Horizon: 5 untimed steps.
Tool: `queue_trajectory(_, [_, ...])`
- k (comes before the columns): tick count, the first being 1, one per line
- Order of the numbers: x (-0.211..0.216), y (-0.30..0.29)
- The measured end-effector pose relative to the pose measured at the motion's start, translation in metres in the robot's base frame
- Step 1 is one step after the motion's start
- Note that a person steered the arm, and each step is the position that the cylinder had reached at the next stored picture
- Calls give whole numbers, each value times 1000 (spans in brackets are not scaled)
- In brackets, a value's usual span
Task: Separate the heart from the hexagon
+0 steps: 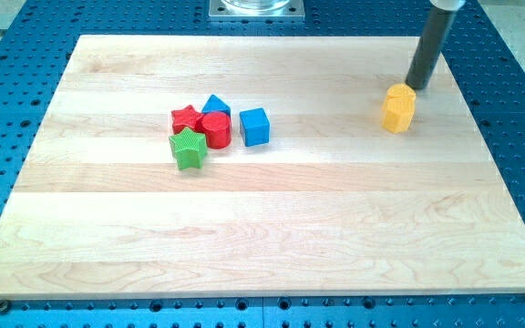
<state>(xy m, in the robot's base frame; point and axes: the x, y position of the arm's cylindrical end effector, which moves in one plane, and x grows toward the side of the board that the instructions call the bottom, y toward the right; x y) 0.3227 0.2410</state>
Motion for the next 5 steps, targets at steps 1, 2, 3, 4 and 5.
queue_trajectory(1, [50, -45])
queue_trajectory(2, [96, -91])
queue_trajectory(3, [112, -90])
queue_trajectory(4, [87, -44])
queue_trajectory(5, [63, -56])
